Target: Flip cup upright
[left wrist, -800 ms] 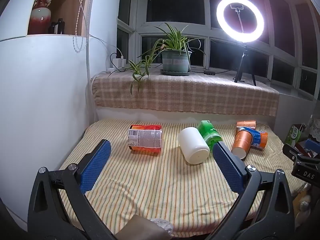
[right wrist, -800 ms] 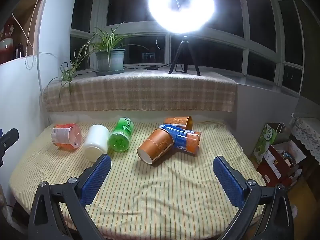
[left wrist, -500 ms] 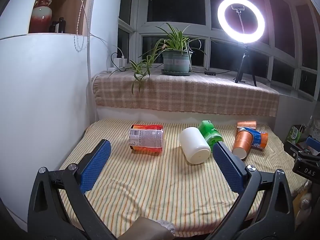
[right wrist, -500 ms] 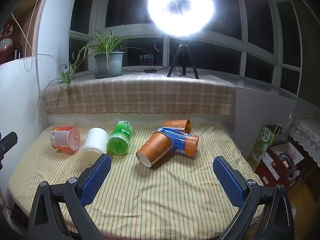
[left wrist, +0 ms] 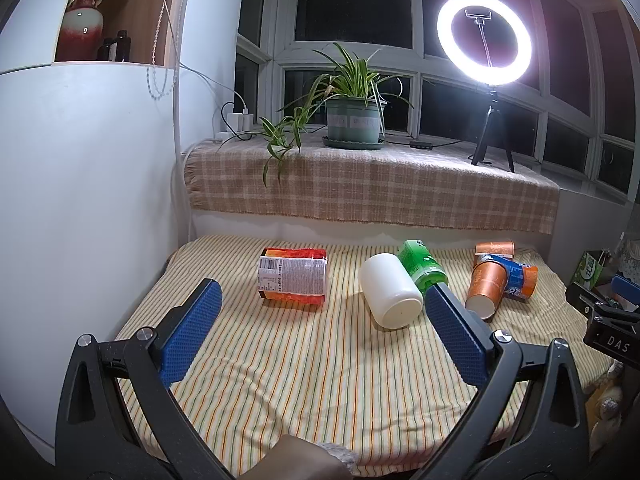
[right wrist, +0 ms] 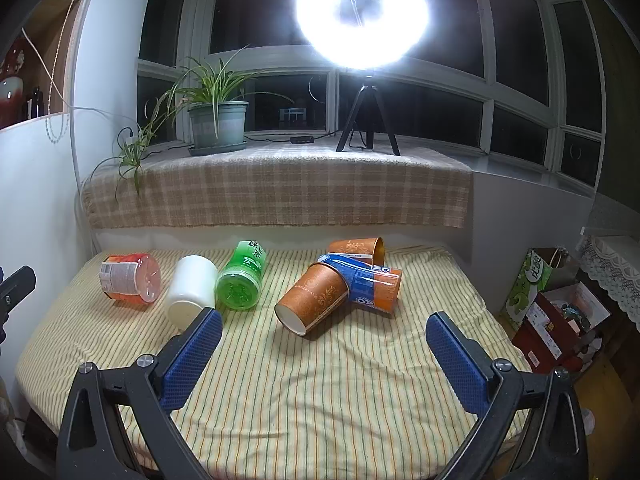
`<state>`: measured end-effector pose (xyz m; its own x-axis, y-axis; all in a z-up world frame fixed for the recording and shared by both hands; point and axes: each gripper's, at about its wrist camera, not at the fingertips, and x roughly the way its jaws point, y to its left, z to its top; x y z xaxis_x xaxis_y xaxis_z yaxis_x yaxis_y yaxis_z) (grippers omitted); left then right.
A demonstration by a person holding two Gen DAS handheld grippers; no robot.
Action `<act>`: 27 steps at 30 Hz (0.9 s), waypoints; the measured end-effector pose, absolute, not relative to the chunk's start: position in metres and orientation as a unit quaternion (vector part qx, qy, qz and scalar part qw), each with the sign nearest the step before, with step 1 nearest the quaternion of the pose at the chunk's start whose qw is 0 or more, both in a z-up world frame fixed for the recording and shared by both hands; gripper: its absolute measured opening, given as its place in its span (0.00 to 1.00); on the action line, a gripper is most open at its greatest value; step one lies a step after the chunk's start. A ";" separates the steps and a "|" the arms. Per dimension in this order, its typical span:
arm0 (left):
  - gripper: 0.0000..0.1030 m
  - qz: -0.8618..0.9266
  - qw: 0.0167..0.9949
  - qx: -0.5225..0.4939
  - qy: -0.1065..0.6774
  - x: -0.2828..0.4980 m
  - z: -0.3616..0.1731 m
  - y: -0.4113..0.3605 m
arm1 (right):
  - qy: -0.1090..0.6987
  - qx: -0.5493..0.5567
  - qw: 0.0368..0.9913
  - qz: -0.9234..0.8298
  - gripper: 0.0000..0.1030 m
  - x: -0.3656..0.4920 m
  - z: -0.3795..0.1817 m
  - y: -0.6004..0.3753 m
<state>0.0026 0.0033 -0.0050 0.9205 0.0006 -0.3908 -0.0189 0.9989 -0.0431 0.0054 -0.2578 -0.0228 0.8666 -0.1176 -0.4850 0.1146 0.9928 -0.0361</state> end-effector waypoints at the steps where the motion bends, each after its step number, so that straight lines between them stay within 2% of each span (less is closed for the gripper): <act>1: 1.00 0.005 0.980 -0.022 0.200 0.003 -0.006 0.003 | 0.252 -0.002 0.966 -0.060 1.00 0.006 -0.023 -0.258; 27: 1.00 0.008 0.979 -0.021 0.202 0.009 -0.009 0.001 | 0.255 -0.001 0.965 -0.059 1.00 0.012 -0.028 -0.258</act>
<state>0.0089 0.0005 -0.0089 0.9179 0.0078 -0.3968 -0.0250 0.9990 -0.0381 0.0123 -0.2583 -0.0279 0.8633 -0.1146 -0.4915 0.1139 0.9930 -0.0315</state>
